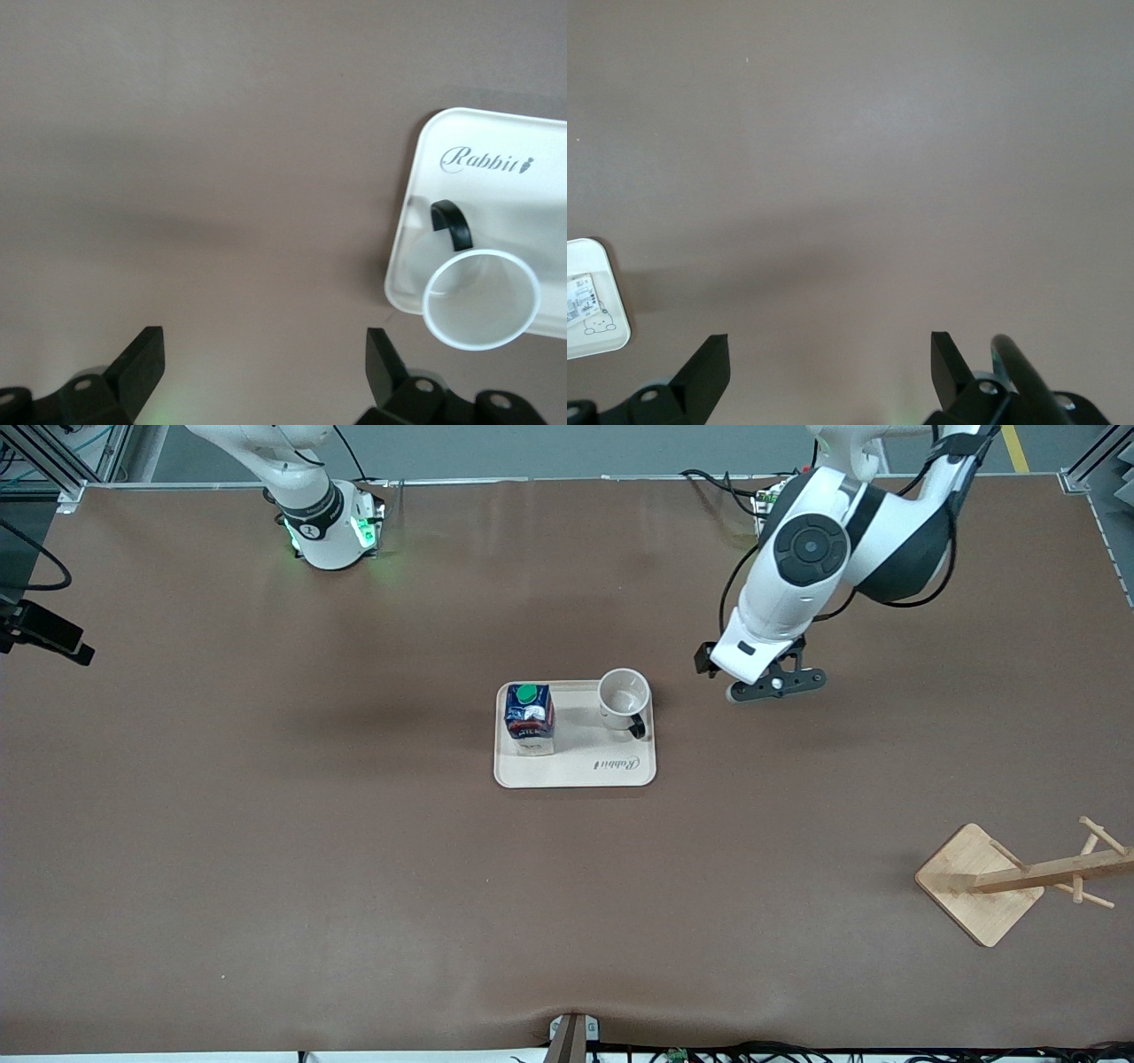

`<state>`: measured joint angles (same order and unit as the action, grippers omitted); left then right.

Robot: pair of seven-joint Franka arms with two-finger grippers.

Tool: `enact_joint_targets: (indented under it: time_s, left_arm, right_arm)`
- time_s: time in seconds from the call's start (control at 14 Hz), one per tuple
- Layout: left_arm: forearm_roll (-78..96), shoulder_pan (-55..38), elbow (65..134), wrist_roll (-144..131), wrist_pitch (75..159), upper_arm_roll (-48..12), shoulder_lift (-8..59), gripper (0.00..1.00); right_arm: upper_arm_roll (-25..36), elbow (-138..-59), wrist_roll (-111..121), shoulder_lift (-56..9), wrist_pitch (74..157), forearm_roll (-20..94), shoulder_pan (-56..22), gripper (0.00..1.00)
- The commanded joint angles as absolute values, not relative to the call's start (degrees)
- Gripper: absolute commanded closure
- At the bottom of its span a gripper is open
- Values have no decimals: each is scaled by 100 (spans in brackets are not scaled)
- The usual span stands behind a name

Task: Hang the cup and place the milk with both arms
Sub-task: 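Lower the left gripper into the white mug rim and grasp it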

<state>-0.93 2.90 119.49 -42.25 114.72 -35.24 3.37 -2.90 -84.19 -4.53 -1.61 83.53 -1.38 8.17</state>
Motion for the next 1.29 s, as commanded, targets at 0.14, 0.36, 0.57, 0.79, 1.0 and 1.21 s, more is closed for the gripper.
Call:
enact_joint_targets:
  time_s: [0.14, 0.36, 0.57, 0.79, 1.0, 1.21]
  left_arm:
    - [-44, 80, 12094, -5272, 12382, -3867, 1044, 5]
    - [-61, -96, 12085, -5492, 12743, -3867, 1493, 16]
    - [-175, -298, 12085, -5993, 13165, -3858, 1854, 17]
    - [-465, -325, 12059, -6328, 13324, -3858, 2178, 21]
    - [-684, -378, 12067, -6425, 13561, -3858, 2416, 33]
    - [-1088, -396, 12059, -6705, 13623, -3858, 2619, 47]
  right_arm:
    - [-360, -8288, -422, -272, 8332, -185, 870, 0]
    - [-404, -8279, -413, -325, 8306, -167, 748, 0]
    - [-396, -8279, -422, -325, 8341, -176, 615, 0]
    - [-396, -8279, -439, -325, 8332, -176, 624, 0]
    - [-396, -8288, -405, -334, 8297, -176, 580, 0]
    - [-378, -8297, -361, -492, 8358, 140, 650, 0]
